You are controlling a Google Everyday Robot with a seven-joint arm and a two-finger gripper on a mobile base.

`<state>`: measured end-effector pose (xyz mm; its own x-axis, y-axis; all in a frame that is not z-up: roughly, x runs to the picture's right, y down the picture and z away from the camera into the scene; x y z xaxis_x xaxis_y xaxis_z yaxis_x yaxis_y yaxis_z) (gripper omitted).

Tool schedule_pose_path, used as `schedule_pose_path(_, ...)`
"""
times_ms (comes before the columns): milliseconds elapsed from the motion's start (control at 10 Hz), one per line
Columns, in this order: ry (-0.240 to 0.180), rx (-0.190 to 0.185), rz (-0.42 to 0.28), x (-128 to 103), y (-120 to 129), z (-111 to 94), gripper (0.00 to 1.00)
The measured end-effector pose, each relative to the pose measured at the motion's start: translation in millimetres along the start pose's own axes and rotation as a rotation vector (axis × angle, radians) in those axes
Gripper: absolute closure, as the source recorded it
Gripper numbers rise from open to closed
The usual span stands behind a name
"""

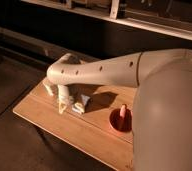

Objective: Place the white sponge in the ceramic cup

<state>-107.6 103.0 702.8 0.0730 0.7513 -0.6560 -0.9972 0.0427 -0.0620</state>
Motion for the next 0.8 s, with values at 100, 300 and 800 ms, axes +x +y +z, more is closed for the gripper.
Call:
schedule_pose_path(100,0.000,0.000,0.000,0,0,0,0.35)
schedule_pose_path(300,-0.007,-0.010,0.019,-4,1,-3,0.35)
schedule_pose_path(800,-0.082,-0.123,0.285,-59,-19,-21,0.35)
